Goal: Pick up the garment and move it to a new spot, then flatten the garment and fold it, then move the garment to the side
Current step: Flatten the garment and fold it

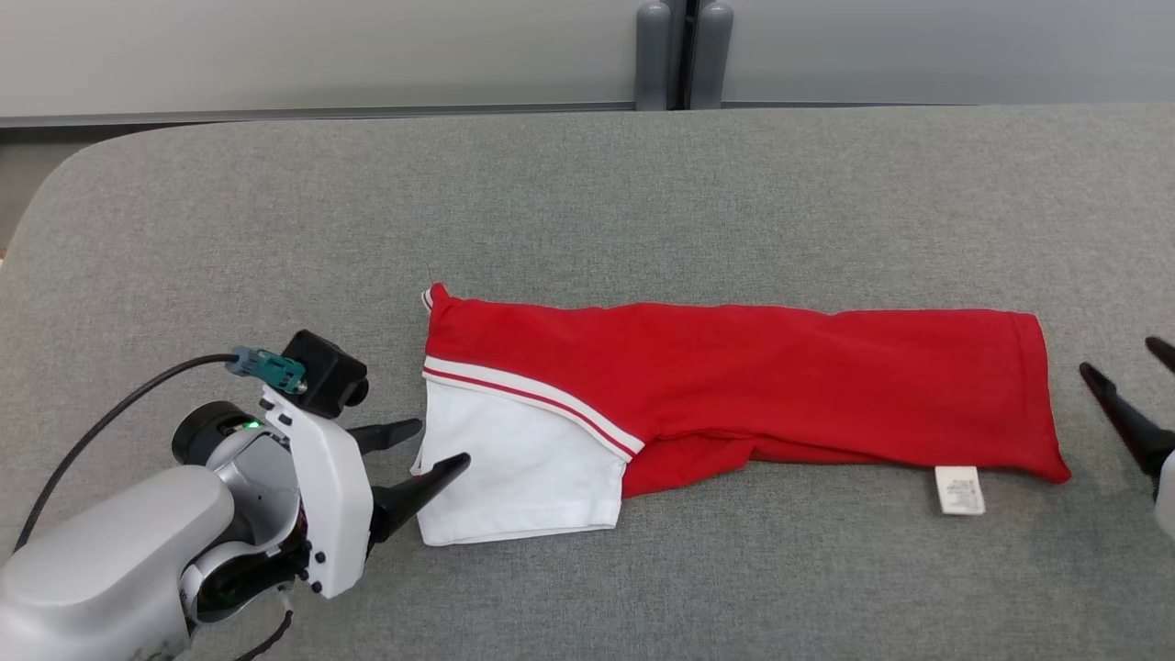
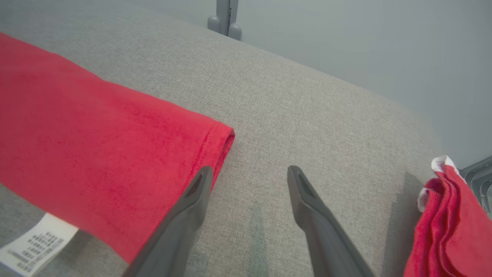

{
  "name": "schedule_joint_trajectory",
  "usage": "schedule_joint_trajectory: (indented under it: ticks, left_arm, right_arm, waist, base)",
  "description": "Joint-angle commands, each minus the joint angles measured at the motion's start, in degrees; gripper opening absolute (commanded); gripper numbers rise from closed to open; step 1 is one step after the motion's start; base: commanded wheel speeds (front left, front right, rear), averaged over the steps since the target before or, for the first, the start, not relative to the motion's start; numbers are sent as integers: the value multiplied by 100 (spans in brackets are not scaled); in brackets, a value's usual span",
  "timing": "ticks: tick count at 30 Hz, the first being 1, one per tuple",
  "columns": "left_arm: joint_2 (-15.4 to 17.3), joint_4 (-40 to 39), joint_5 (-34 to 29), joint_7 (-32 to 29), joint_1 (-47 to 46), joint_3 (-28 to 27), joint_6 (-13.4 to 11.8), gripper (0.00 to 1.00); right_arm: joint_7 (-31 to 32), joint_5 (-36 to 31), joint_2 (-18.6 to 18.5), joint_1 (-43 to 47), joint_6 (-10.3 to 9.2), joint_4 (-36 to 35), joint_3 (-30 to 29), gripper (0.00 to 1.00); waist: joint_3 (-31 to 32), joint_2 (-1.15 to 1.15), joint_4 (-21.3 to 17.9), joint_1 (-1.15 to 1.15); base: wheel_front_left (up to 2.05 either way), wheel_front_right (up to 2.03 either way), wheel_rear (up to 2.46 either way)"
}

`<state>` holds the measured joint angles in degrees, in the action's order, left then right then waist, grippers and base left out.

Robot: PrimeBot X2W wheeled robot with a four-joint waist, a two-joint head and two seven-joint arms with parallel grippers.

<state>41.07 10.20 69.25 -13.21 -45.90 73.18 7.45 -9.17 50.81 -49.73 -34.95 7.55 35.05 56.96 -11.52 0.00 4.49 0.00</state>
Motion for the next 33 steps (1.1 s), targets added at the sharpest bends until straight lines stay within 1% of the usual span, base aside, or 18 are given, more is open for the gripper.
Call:
schedule_joint_trajectory:
  ticks: [1, 4, 6, 10, 12, 14, 16, 17, 19, 20, 22, 25, 29, 30, 33]
  left_arm:
    - [-10, 31, 91, 93, 74, -67, 6, 100]
    - [-32, 180, 52, 539, -26, -276, -4, 100]
    - [-134, 370, -28, 1033, -88, -509, -126, 100]
    - [-363, 733, 106, 2124, 37, -1087, -377, 100]
    - [-461, 856, 174, 2542, 144, -1345, -489, 100]
    - [-574, 958, 229, 2760, 252, -1681, -586, 100]
    - [-713, 1030, 185, 2829, 389, -2132, -687, 100]
    - [-822, 1017, 86, 2836, 469, -2544, -753, 100]
    - [-1093, 981, -241, 2833, 859, -3326, -820, 100]
    - [-1238, 933, -506, 2826, 1060, -3669, -829, 100]
    - [-1535, 788, -1071, 2829, 1420, -4306, -805, 100]
    - [-1962, 610, -1971, 2833, 2017, -5047, -746, 100]
    - [-2577, 504, -2808, 2833, 2755, -5878, -520, 100]
    - [-2577, 504, -2808, 2833, 2755, -5878, -520, 100]
    - [-2930, 502, -3604, 2832, 3234, -6203, -355, 100]
  right_arm:
    - [-93, 34, -13, -98, -13, 71, -75, 100]
    - [-297, 86, 87, -184, -13, 312, -318, 100]
    - [-449, 124, 229, -247, -12, 457, -574, 100]
    - [-607, -53, 549, -306, -12, 553, -1187, 100]
    - [-610, -308, 721, -279, -12, 317, -1740, 100]
    - [-604, -567, 960, -2, -12, 59, -2359, 100]
    - [-594, -898, 1203, 284, -12, -249, -3044, 100]
    - [-594, -1061, 1351, 455, -12, -405, -3383, 100]
    - [-595, -1400, 1662, 827, -8, -754, -3952, 100]
    - [-595, -1529, 1825, 1017, -8, -917, -4205, 100]
    - [-595, -1834, 2117, 1380, -8, -1219, -4550, 100]
    - [-595, -2249, 2500, 1801, -9, -1587, -4877, 100]
    - [-597, -2668, 2906, 2252, -8, -1874, -5068, 100]
    - [-597, -2668, 2906, 2252, -8, -1874, -5068, 100]
    - [-597, -2867, 3148, 2492, -8, -1936, -5152, 100]
  waist:
    - [18, 0, 0, 0]
    - [75, 0, 6, 0]
    - [124, 0, 10, 0]
    - [224, 0, -4, 0]
    - [260, 0, -13, 0]
    - [299, 0, -10, 0]
    - [340, 0, 6, 0]
    - [358, 0, 23, 0]
    - [387, 0, 46, 0]
    - [399, 0, 53, 0]
    - [426, 0, 69, 0]
    - [466, 0, 84, 0]
    - [517, 0, 61, 0]
    - [517, 0, 61, 0]
    - [565, 0, 46, 0]
  base:
    - [0, 0, 0]
    - [0, 0, 0]
    - [0, 0, 0]
    - [0, 0, 0]
    - [0, 0, 0]
    - [0, 0, 0]
    - [0, 0, 0]
    - [0, 0, 0]
    - [0, 0, 0]
    - [0, 0, 0]
    - [0, 0, 0]
    - [0, 0, 0]
    - [0, 0, 0]
    - [0, 0, 0]
    - [0, 0, 0]
